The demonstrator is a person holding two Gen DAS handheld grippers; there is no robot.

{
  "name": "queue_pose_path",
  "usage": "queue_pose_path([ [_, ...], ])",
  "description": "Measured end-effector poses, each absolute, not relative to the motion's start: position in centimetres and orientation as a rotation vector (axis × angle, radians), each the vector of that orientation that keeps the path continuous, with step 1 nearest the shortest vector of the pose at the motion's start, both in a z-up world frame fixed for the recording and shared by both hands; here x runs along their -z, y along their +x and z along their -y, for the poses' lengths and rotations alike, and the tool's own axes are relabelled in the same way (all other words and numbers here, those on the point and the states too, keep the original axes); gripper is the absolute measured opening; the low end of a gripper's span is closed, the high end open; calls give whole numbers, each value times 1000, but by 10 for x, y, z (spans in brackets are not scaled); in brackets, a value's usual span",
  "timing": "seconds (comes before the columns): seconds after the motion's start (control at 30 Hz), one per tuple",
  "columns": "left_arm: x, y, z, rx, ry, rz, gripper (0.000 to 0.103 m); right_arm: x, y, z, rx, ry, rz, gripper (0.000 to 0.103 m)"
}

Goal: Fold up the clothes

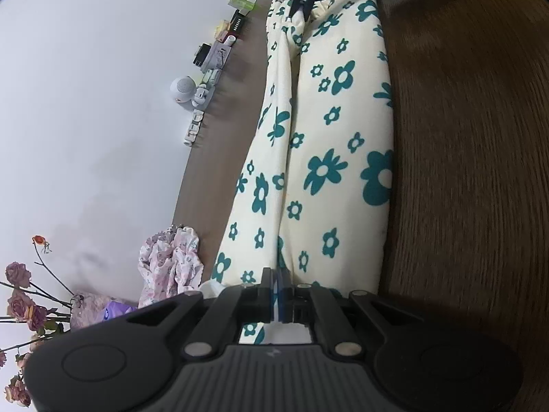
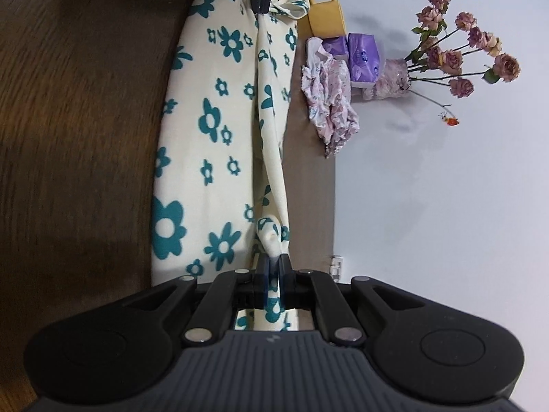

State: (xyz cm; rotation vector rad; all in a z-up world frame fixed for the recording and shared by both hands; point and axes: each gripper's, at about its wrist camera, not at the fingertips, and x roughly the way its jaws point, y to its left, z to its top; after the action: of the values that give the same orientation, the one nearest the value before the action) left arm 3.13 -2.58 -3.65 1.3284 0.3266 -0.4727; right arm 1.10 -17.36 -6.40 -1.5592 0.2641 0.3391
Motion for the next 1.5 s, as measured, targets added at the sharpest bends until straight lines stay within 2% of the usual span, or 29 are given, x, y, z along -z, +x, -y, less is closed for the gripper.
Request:
queue_pose_path([
  [0.07, 36, 32, 26, 472, 1320, -328, 1, 64, 13, 176, -342, -1539, -269, 4],
  [0.17, 35, 31, 25, 472, 1312, -329, 1, 58, 17, 181, -327, -1469, -286, 11],
  [0.27, 35, 32, 26, 473, 1309, -332, 0, 45, 27, 191, -308, -1353, -337, 24],
  [0.33, 35, 32, 25, 472, 1307, -334, 0, 40, 36, 198, -301, -1291, -367, 35],
  [0.4, 34, 32, 25, 471, 1305, -335, 0, 36, 45, 203, -305, -1237, -407, 35],
  [0.43, 34, 31, 25, 470, 1305, -336, 0, 34, 50, 206, -309, -1210, -429, 31],
  [0.47, 34, 31, 25, 470, 1304, -337, 0, 31, 54, 208, -323, -1178, -466, 20],
  [0.5, 33, 32, 25, 470, 1304, -338, 0, 28, 59, 209, -334, -1150, -498, 2],
  [0.73, 35, 33, 26, 466, 1310, -332, 0, 18, 29, 197, -273, -1408, -374, 2],
  [0.9, 37, 33, 26, 464, 1310, -328, 0, 50, 13, 189, -305, -1501, -422, 2],
  [1.1, 39, 33, 26, 459, 1311, -325, 0, 52, 15, 190, -298, -1399, -466, 3],
  [1.37, 39, 33, 26, 457, 1310, -326, 0, 28, 19, 210, -280, -1158, -518, 7],
  [1.5, 40, 33, 26, 456, 1310, -326, 0, 25, 23, 218, -265, -1112, -516, 14],
])
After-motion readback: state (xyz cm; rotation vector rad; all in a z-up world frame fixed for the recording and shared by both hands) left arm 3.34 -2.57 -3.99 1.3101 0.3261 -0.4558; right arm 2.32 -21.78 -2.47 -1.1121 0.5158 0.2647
